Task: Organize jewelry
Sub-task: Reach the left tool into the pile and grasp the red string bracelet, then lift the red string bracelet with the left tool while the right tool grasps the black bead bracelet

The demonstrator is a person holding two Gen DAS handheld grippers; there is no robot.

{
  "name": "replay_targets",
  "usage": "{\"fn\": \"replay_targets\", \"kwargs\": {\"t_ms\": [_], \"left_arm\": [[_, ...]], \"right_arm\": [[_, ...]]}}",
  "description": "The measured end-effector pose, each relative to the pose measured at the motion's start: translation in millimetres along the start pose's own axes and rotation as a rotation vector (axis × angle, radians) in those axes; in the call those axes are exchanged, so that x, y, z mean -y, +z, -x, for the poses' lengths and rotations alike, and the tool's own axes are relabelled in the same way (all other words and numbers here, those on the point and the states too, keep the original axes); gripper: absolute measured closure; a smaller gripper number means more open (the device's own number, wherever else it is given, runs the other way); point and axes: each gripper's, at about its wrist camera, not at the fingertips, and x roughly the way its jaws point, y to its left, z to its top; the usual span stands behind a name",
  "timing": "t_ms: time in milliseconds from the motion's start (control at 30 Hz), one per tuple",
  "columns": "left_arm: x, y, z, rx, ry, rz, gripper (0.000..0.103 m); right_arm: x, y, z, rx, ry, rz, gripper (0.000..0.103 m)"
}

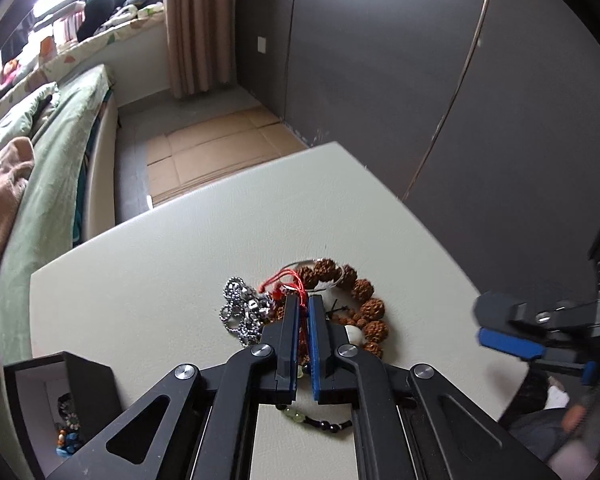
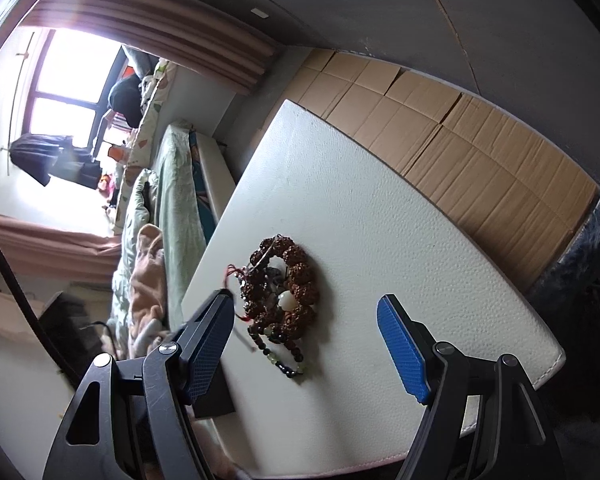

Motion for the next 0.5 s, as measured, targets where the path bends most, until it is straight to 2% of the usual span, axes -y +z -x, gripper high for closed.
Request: {"fn": "replay_targets", "kwargs": {"t_ms": [233, 500], "left_arm": [[-28.0, 4.1, 24.8, 0.027, -0.106, 0.104, 0.099], [-43.8, 6.5, 46.6, 0.060, -0.148, 0.152, 0.099]], "right_arm": [[-5.5, -0.9, -4.2, -0.011, -0.001, 0.028, 0.028], [-23.4, -9.1, -22.7, -0.065, -0.031, 0.118, 0.028]]}}
